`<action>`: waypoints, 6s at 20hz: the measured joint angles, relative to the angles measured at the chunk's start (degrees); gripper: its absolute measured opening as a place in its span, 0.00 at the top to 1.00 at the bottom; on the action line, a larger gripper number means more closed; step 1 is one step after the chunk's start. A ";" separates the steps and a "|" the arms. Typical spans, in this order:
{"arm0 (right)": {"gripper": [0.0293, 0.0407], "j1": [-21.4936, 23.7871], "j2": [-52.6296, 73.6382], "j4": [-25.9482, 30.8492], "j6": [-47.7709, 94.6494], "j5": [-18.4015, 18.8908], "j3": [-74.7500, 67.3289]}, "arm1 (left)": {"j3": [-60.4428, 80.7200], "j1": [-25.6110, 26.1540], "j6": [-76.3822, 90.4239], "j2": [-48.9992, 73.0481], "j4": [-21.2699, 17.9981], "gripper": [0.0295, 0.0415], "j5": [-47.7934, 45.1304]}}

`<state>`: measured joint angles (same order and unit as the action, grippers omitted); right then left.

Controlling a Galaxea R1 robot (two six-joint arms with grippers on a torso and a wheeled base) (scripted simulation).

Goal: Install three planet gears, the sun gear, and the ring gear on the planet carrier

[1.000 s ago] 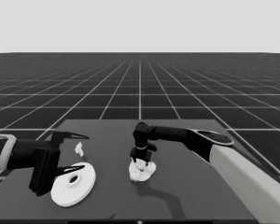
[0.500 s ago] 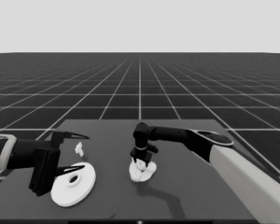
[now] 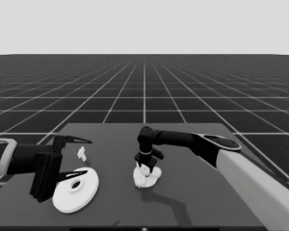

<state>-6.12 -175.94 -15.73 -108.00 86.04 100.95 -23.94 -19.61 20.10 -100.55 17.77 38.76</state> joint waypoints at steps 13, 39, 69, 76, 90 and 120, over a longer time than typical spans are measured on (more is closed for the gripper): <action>0.86 0.00 0.00 0.00 -7.80 0.00 0.00 | 0.00 0.00 0.00 0.00 0.00 0.25 0.00; 0.86 0.00 0.00 0.00 -23.40 0.00 0.00 | 0.00 0.00 0.00 0.00 0.00 0.25 0.00; 0.18 -9.88 63.99 -19.05 82.29 -15.59 -69.10 | 0.00 0.00 0.00 0.00 0.00 0.25 0.00; 0.19 -14.12 74.91 -24.11 89.72 -18.36 -78.57 | -2.18 -1.22 -27.78 0.34 11.92 0.13 23.32; 0.19 -14.20 75.14 -24.24 89.90 -18.43 -78.79 | -40.72 28.75 -78.12 -21.22 -1.24 0.25 40.58; 0.19 -14.20 75.14 -24.24 89.90 -18.43 -78.79 | -63.58 5.53 -103.75 -70.36 -21.81 0.56 51.49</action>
<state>-20.32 -100.80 -39.97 -18.10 67.61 22.16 -87.52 -14.08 -83.65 -170.91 -4.04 90.25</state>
